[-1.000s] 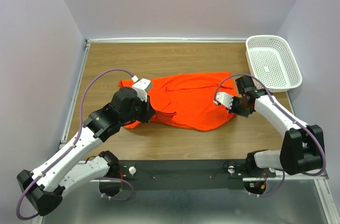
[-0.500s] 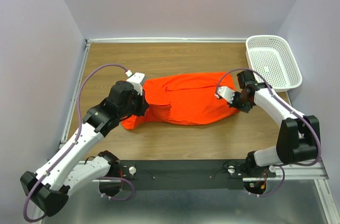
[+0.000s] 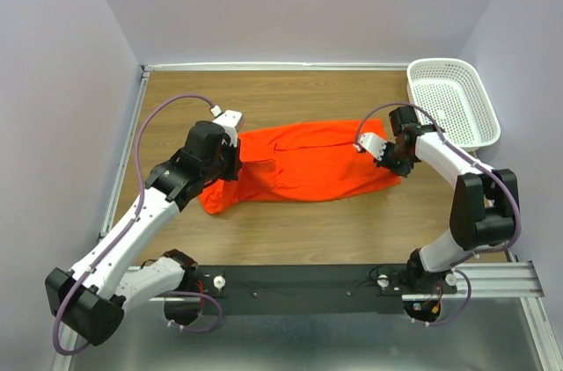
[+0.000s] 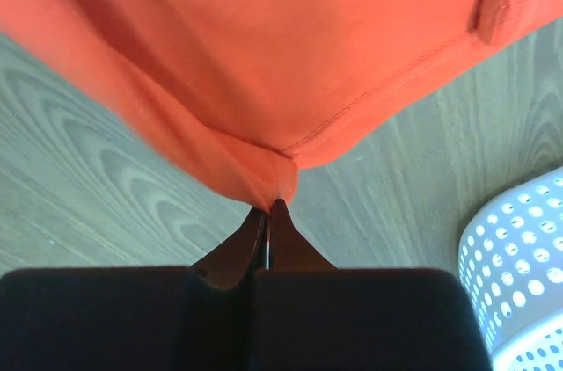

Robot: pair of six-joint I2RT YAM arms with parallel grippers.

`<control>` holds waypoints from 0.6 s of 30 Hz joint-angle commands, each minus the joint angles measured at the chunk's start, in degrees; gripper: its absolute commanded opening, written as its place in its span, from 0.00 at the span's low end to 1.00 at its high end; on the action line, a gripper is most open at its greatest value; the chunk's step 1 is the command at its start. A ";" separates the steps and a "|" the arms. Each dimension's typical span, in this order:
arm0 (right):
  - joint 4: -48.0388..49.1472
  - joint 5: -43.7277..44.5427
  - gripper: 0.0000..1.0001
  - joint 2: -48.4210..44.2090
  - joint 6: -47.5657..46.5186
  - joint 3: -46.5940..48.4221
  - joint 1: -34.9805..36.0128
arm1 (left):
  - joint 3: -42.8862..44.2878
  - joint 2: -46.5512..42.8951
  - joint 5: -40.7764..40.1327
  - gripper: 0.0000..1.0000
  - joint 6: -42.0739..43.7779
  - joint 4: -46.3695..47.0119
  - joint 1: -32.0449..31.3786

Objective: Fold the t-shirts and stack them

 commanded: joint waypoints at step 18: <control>0.50 1.05 0.04 7.05 3.30 7.63 -0.58 | 5.33 6.77 -3.46 0.00 3.99 2.64 2.60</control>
